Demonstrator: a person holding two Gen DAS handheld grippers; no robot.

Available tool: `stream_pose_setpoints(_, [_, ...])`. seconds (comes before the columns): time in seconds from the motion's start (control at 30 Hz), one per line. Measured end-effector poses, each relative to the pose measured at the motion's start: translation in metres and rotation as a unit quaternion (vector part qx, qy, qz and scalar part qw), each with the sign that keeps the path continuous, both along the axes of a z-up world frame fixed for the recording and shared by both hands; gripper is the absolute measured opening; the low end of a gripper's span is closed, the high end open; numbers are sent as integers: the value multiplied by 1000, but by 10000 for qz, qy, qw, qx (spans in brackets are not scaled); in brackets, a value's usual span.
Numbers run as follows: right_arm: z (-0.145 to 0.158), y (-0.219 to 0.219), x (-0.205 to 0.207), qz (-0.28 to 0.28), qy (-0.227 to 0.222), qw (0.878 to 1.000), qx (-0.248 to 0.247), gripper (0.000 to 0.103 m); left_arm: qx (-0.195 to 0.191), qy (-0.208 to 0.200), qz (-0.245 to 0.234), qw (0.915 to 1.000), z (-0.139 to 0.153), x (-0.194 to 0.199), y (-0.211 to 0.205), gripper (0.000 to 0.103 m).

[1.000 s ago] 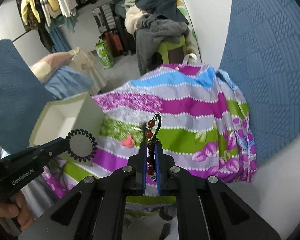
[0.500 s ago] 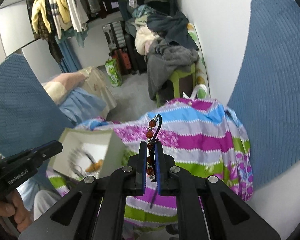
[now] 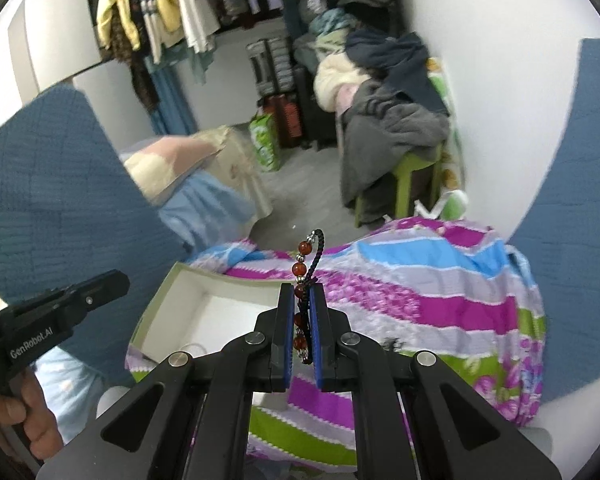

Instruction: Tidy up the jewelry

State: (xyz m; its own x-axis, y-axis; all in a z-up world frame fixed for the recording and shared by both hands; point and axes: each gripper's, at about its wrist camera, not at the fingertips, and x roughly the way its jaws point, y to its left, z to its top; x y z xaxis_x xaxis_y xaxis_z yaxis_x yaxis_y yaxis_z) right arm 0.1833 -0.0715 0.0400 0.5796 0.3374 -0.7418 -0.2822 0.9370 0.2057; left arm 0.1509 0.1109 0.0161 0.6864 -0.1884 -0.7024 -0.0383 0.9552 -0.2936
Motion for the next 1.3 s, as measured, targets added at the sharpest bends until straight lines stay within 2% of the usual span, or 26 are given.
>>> stream_pose_setpoints(0.2, [-29, 32, 6, 224, 298, 9993, 3, 6, 17, 303, 82, 9995, -32, 3, 25, 0])
stream_pose_setpoints(0.43, [-80, 64, 7, 513, 795, 9955, -16, 6, -43, 686, 143, 9975, -72, 3, 43, 0])
stream_pose_setpoints(0.57, [-111, 81, 3, 708, 1091, 9915, -50, 6, -52, 858, 169, 9962, -88, 1, 47, 0])
stream_pose_setpoints(0.7, [-125, 89, 2, 804, 1273, 9886, -92, 6, -42, 933, 207, 9954, -94, -2, 52, 0])
stream_pose_setpoints(0.8, [-123, 88, 4, 834, 1326, 9876, -43, 8, -56, 880, 229, 9958, -89, -4, 53, 2])
stream_pose_setpoints(0.87, [-115, 85, 3, 851, 1245, 9886, 31, 17, -46, 794, 195, 9966, -83, -7, 49, 3])
stream_pose_setpoints(0.9, [-110, 83, 3, 867, 1185, 9891, 74, 18, -41, 749, 157, 9971, -79, -7, 45, 3])
stream_pose_setpoints(1.13, [-61, 41, -8, 745, 535, 9956, 207, 19, -149, 505, -98, 9986, -58, -10, 7, 3])
stream_pose_setpoints(1.3, [-45, 4, -16, 537, 276, 9980, 205, 19, -167, 555, -324, 9978, -55, -8, -31, 4])
